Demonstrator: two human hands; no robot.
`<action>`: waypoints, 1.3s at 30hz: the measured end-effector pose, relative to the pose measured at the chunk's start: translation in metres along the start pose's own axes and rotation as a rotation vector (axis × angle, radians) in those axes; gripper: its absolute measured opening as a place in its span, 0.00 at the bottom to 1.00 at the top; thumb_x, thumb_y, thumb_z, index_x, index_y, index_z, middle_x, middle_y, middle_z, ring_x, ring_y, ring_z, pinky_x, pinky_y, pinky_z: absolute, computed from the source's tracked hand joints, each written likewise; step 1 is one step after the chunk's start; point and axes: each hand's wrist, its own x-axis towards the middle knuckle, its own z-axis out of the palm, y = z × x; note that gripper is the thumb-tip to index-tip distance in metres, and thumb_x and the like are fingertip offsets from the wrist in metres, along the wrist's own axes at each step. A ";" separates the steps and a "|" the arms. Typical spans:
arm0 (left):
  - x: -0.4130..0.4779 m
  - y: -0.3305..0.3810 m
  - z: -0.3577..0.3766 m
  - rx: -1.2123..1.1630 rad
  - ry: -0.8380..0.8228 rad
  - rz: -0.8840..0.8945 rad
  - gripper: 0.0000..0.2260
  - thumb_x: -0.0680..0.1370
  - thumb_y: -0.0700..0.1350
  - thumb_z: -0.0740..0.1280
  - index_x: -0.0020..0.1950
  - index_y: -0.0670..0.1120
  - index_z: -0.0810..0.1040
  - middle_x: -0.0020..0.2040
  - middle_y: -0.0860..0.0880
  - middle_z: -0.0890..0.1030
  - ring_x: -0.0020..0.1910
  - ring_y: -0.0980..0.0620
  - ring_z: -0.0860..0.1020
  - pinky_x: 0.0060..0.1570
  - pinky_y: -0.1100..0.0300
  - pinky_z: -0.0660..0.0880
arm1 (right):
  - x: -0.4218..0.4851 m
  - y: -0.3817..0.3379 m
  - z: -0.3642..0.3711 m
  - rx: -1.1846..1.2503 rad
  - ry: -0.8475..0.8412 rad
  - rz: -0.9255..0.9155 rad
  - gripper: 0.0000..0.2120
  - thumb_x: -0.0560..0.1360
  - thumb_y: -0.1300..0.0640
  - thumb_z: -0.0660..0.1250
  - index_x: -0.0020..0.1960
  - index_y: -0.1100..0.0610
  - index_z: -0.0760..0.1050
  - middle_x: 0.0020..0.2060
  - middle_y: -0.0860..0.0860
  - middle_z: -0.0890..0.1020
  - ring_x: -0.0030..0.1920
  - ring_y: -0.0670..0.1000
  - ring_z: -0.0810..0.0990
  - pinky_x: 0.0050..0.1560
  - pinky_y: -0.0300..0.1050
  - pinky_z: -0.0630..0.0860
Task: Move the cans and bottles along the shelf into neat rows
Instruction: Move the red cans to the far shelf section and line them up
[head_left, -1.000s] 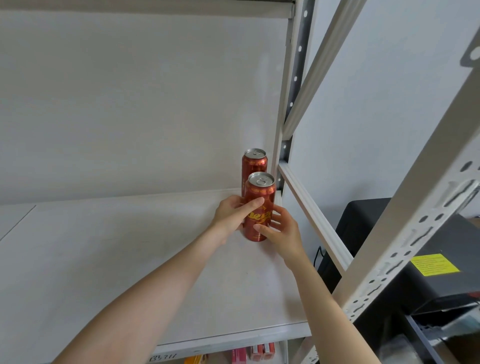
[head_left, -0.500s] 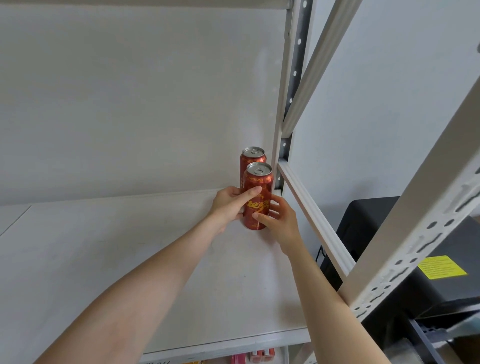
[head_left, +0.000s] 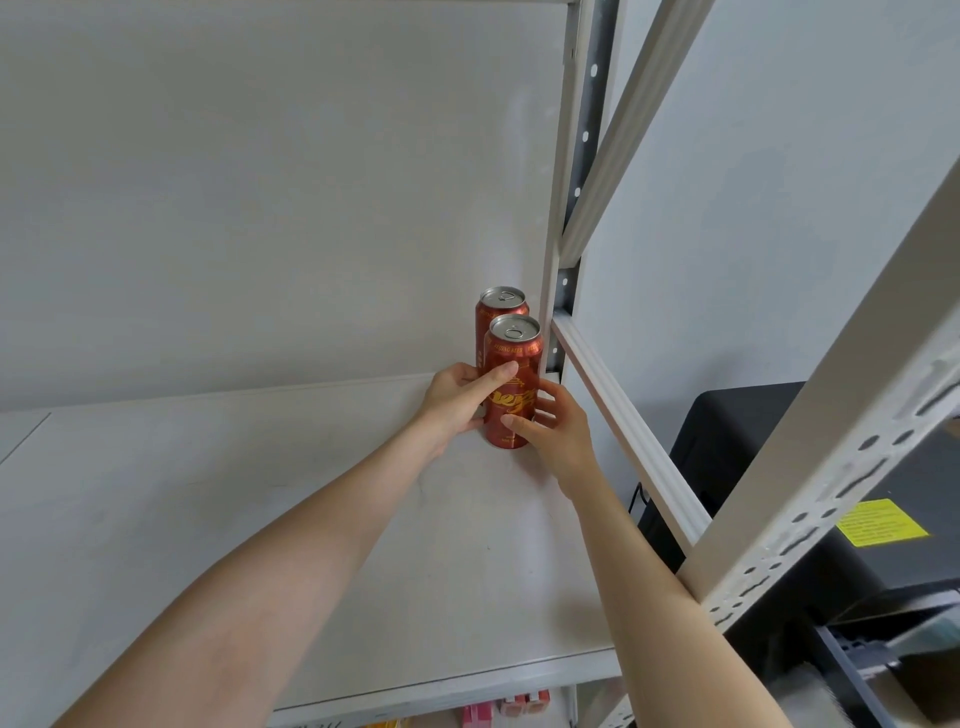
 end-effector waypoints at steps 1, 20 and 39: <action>-0.002 0.000 -0.002 0.023 -0.010 0.001 0.28 0.64 0.66 0.76 0.52 0.47 0.77 0.50 0.51 0.83 0.52 0.54 0.81 0.43 0.58 0.79 | -0.001 0.000 0.000 -0.011 0.009 0.005 0.29 0.69 0.57 0.78 0.67 0.52 0.71 0.59 0.52 0.80 0.58 0.52 0.79 0.61 0.53 0.78; -0.121 -0.020 -0.097 1.035 0.111 0.526 0.23 0.80 0.54 0.65 0.69 0.40 0.72 0.68 0.41 0.73 0.69 0.40 0.69 0.67 0.49 0.66 | -0.113 -0.027 0.017 -0.885 0.138 -0.196 0.29 0.76 0.44 0.66 0.72 0.53 0.64 0.67 0.52 0.74 0.64 0.56 0.72 0.62 0.56 0.71; -0.245 -0.058 -0.175 1.411 0.127 0.510 0.26 0.79 0.57 0.62 0.74 0.46 0.67 0.76 0.42 0.65 0.76 0.42 0.60 0.73 0.40 0.56 | -0.237 -0.039 0.082 -1.410 0.002 -0.257 0.32 0.78 0.38 0.55 0.78 0.50 0.53 0.78 0.55 0.58 0.77 0.60 0.56 0.74 0.63 0.53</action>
